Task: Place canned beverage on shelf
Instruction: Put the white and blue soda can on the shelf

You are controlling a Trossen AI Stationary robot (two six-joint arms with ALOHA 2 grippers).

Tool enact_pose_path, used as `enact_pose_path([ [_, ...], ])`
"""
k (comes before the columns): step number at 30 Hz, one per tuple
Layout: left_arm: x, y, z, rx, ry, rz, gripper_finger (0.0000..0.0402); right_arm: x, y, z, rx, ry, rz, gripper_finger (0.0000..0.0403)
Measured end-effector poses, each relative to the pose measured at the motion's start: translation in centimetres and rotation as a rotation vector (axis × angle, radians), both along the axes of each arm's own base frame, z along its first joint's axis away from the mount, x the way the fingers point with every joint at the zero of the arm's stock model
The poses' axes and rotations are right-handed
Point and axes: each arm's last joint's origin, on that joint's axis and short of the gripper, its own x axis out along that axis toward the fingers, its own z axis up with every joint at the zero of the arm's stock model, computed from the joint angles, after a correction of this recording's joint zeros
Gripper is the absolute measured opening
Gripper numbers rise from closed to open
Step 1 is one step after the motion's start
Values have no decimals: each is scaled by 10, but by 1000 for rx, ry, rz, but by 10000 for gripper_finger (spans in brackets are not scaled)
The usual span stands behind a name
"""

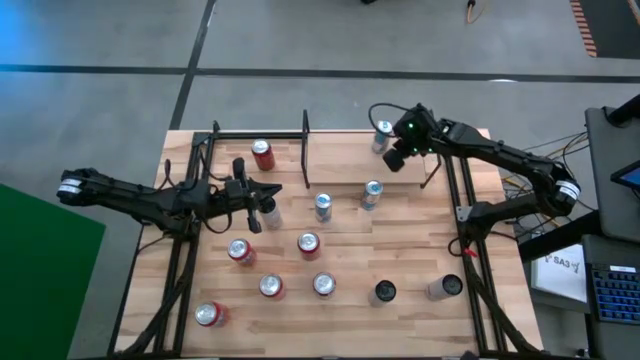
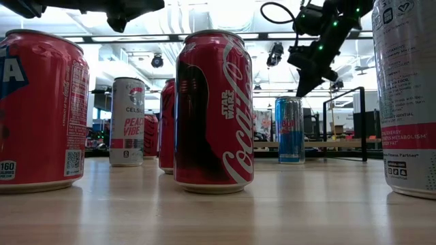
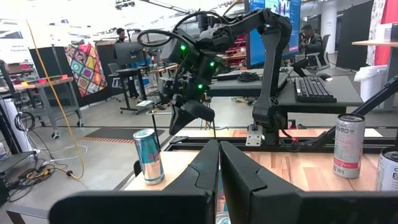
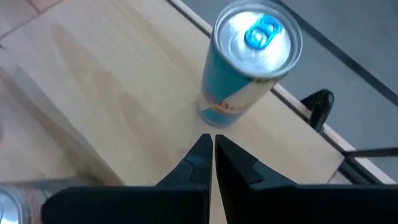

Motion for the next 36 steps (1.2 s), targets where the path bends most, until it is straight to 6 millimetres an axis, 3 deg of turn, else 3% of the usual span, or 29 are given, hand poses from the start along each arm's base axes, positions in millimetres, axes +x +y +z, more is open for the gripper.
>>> enact_pose_path([
  [36, 0, 0, 0, 0, 1, 2, 0, 4, -11, -5, -80, -116, 70, 9],
])
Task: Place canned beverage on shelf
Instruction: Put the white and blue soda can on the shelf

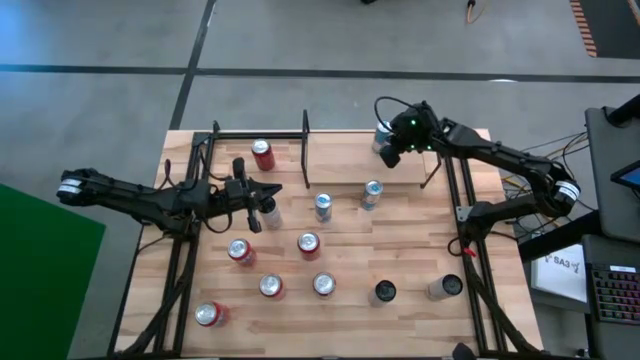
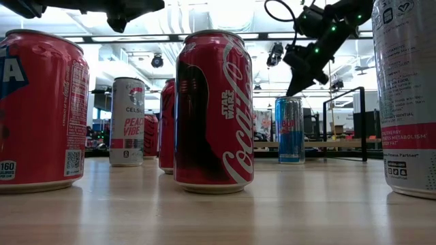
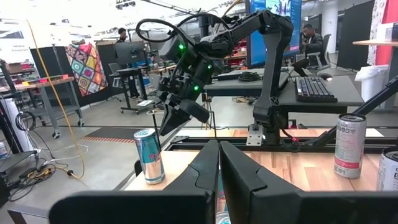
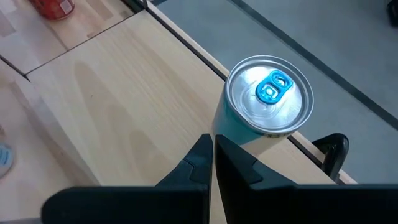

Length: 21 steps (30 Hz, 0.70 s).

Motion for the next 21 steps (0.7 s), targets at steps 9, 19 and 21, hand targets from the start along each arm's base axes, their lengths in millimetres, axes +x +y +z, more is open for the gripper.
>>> enact_pose_path([
  [9, 0, 0, 0, 0, 0, 0, 0, -3, -3, -5, -4, 1, -17, 9],
  [19, 0, 0, 0, 0, 0, 0, 0, -11, -11, -8, -21, 26, -72, 9],
  [21, 0, 0, 0, 0, 0, 0, 0, -12, -12, -8, -23, 28, -75, 9],
])
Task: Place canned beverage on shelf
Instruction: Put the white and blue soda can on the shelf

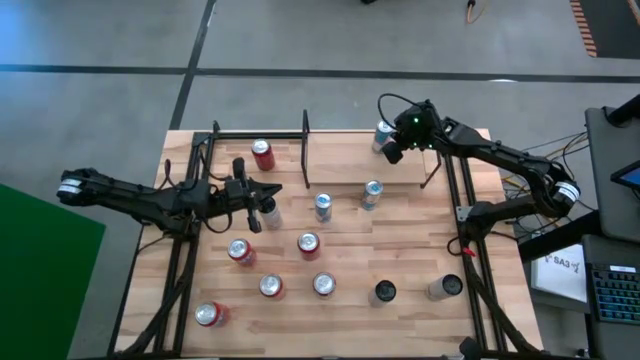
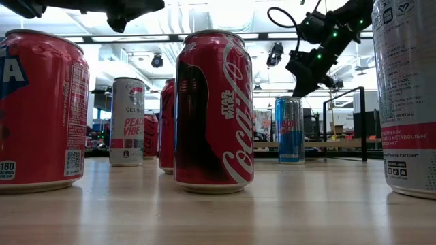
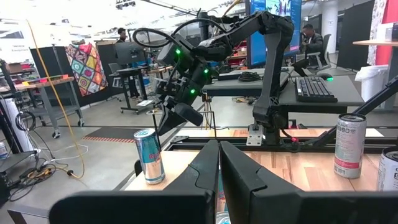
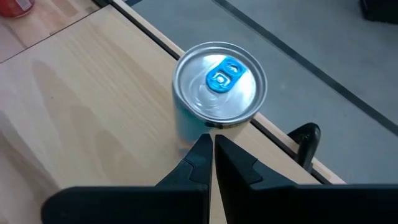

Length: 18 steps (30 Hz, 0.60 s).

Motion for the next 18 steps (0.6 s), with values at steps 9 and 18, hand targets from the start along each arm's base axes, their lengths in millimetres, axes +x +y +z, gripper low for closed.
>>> enact_pose_path([
  [9, 0, 0, 0, 0, 0, 0, 0, 0, 0, 0, 5, 0, 4, 9],
  [18, 0, 0, 0, 0, 0, 0, 0, 0, 0, 0, 8, -11, 3, 9],
])
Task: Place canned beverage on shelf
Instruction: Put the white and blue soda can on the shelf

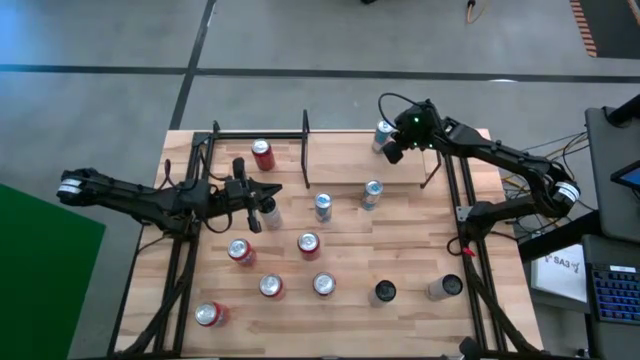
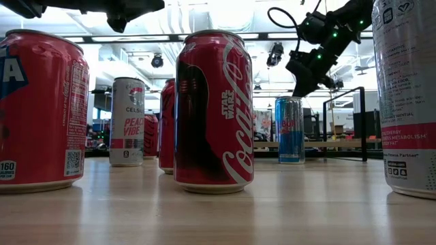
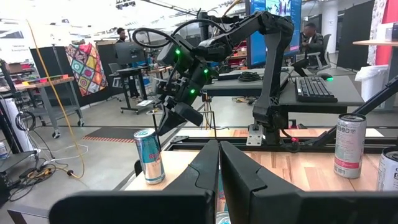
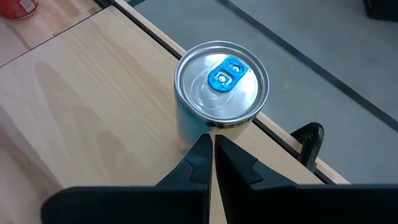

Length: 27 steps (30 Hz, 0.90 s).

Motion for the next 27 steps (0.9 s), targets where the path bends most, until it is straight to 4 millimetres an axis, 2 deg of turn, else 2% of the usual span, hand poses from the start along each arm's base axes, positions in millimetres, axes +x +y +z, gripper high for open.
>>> enact_pose_path([
  [8, 0, 0, 0, 0, 0, 0, 0, 1, -1, 2, -22, -22, -5, 9],
  [15, 0, 0, 0, 0, 1, 0, 0, -1, 2, -2, 36, 4, -10, 9],
  [20, 0, 0, 0, 0, 1, 0, 0, 0, 4, -4, 95, -35, 28, 9],
  [27, 0, 0, 0, 0, 1, 0, 0, 3, 1, -1, 57, -91, 18, 9],
])
